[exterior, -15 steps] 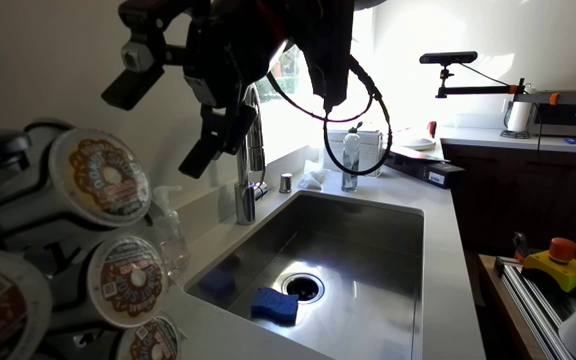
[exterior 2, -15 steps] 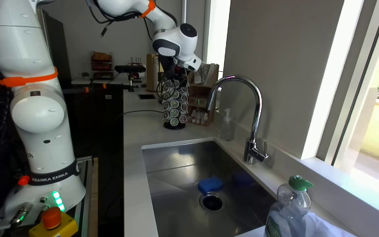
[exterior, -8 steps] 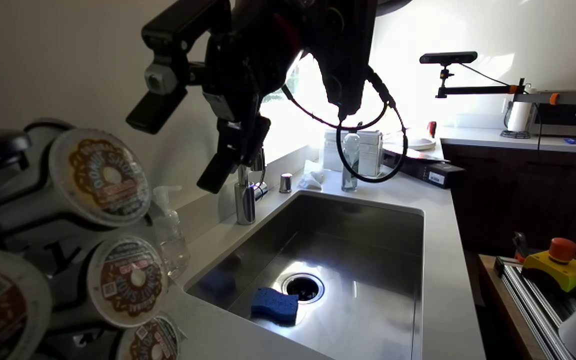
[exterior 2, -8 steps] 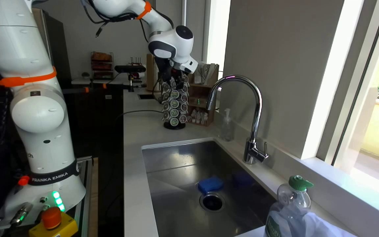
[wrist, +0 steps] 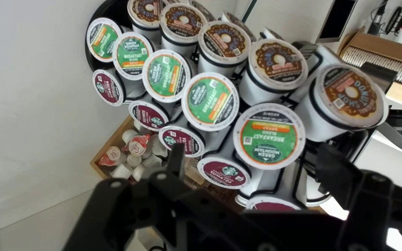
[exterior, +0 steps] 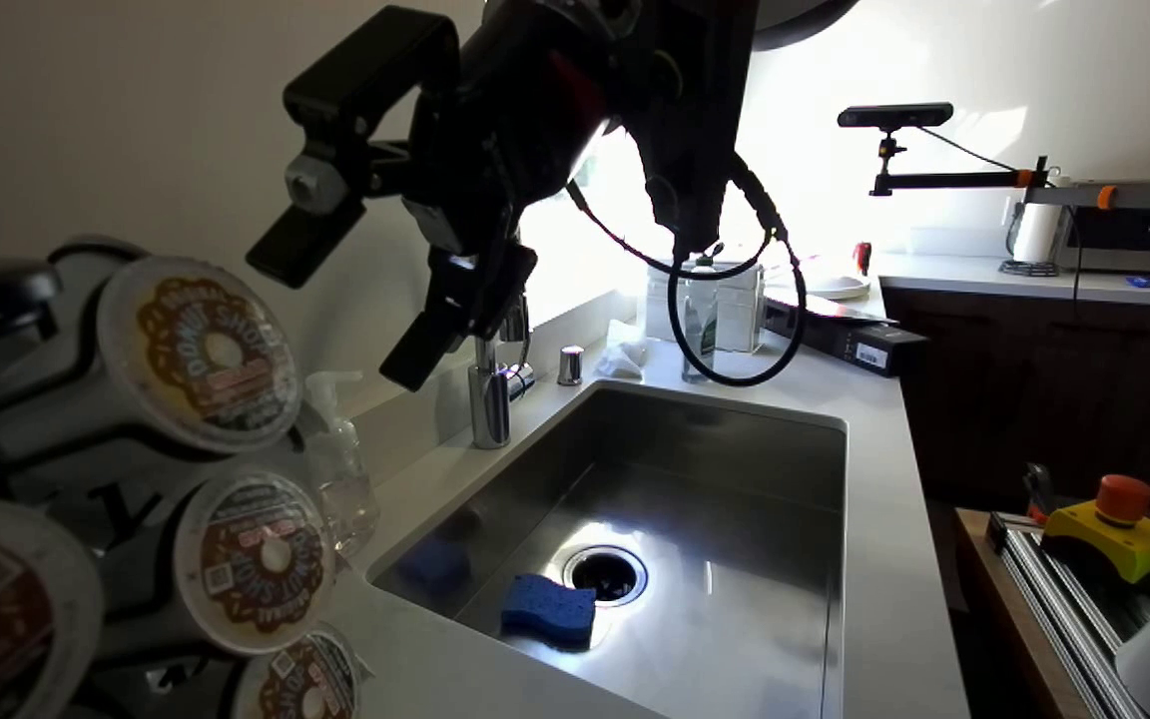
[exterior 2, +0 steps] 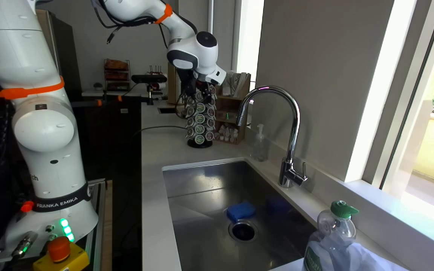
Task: Remove one small white cup from the holder and place it on top of the rack
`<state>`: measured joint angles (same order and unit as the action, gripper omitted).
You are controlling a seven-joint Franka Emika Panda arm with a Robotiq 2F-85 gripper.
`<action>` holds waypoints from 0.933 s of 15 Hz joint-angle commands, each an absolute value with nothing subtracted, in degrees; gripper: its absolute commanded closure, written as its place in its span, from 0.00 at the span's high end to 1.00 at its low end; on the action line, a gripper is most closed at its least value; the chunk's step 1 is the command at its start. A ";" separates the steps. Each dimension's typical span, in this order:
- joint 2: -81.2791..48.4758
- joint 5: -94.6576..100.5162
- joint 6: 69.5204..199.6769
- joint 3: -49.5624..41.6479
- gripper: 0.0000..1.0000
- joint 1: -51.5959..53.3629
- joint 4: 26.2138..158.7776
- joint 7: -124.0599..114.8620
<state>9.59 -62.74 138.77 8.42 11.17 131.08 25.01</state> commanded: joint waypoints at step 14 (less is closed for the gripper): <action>8.11 -76.54 140.75 9.90 0.92 11.84 131.49 35.18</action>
<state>8.48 -73.37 140.28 9.41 11.60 131.08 33.01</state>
